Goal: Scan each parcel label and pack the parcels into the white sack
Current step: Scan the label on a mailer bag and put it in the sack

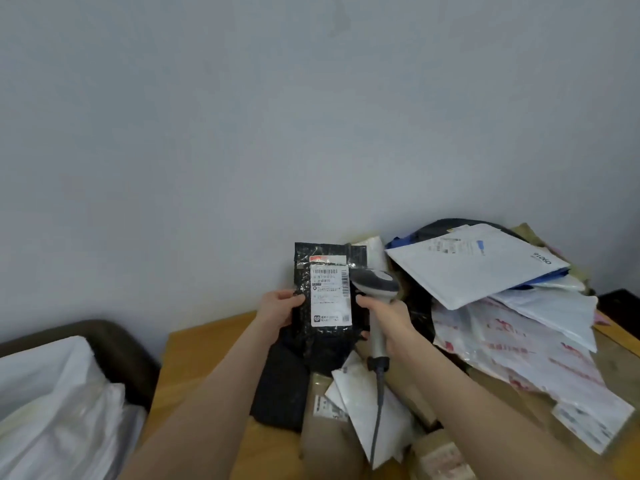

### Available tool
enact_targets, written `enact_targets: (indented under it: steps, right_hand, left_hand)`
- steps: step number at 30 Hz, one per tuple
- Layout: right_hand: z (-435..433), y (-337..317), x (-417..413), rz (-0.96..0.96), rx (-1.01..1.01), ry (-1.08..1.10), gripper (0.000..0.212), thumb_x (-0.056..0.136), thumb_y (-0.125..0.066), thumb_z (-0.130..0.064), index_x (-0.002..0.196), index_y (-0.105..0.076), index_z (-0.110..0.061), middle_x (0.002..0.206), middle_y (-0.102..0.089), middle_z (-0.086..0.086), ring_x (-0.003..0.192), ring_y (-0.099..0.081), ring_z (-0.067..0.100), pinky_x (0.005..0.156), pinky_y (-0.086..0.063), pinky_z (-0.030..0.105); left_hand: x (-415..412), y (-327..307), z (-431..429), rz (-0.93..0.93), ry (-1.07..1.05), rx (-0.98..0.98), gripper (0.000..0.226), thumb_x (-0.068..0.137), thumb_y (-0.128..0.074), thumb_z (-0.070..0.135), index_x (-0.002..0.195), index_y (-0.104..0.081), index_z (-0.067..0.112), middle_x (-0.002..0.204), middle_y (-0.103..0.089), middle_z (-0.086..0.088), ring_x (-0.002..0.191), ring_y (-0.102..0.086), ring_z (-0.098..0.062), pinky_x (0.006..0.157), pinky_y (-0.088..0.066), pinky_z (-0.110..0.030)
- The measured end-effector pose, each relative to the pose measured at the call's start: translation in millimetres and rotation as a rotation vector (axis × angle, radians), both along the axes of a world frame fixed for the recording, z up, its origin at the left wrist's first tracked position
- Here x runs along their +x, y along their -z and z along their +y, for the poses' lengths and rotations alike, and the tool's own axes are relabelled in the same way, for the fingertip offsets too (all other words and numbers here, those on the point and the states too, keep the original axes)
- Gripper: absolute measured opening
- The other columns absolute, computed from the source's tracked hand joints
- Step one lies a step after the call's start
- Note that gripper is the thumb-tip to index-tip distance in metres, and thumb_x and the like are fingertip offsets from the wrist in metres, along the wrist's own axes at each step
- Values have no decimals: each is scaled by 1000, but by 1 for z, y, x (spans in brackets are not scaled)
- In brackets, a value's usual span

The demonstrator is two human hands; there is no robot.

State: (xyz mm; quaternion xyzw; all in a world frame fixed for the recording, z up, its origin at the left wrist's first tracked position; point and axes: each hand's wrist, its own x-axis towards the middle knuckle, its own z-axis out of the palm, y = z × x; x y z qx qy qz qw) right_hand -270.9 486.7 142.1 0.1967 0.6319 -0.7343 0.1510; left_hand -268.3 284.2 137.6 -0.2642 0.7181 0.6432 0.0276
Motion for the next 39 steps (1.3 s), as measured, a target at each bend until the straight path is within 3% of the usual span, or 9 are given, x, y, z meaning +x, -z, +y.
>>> enact_targets:
  steps: [2,3,5,7,15,23,30,35,39]
  right_hand:
    - [-17,2,21,8,70,15,29,79,-78,-18,101,-65,-5,95,-70,15,89,-68,32,75,-59,43]
    - [-25,2,32,9,70,5,24,80,-77,-18,96,-66,-4,89,-71,15,80,-70,29,67,-59,38]
    - [-39,0,56,12,31,-48,14,84,-72,-13,80,-65,-1,66,-70,13,51,-64,19,45,-50,25]
    - [-54,-2,79,20,39,-89,16,85,-68,-7,71,-64,0,52,-64,11,38,-53,15,38,-42,23]
    - [-84,-4,136,83,190,-191,17,81,-66,-8,66,-64,-2,50,-63,9,38,-52,17,45,-43,26]
    - [-84,-3,159,61,198,-230,24,82,-64,-6,58,-59,-3,48,-60,7,35,-48,14,40,-39,24]
    - [-83,-6,168,75,187,-280,22,80,-63,-7,60,-58,-5,48,-58,5,37,-48,14,42,-40,24]
    - [-82,-8,171,83,185,-292,24,80,-64,-7,57,-58,-7,47,-57,4,37,-49,13,42,-40,24]
    - [-80,-8,173,75,174,-298,23,80,-65,-6,57,-59,-7,47,-57,4,37,-49,14,41,-40,23]
  left_hand:
    - [21,10,-22,-4,-51,-14,23,89,-64,5,112,-64,3,105,-69,-16,86,-66,-25,76,-54,-33]
    - [30,15,-31,-6,-71,-18,23,89,-63,4,112,-64,4,104,-70,-16,88,-66,-26,78,-54,-34]
    - [47,23,-44,-14,-106,-11,19,88,-64,4,107,-65,6,97,-70,-12,83,-66,-23,70,-53,-30]
    - [61,32,-51,-26,-140,0,13,88,-65,4,100,-63,9,86,-68,-5,73,-63,-16,59,-48,-22]
    - [99,57,-58,-43,-222,13,8,89,-65,8,88,-63,15,83,-67,-1,73,-60,-13,61,-46,-26]
    - [121,64,-59,-41,-275,-7,7,91,-62,7,90,-63,15,76,-65,4,66,-59,-7,50,-42,-19]
    - [131,64,-61,-25,-307,-26,10,91,-61,7,88,-65,16,78,-66,3,67,-60,-8,51,-43,-21]
    - [136,64,-62,-18,-327,-32,9,91,-61,7,93,-66,15,78,-67,4,68,-61,-9,52,-45,-20]
    - [139,64,-61,-30,-342,-34,14,91,-61,8,103,-68,10,92,-69,-5,79,-63,-17,60,-47,-24]
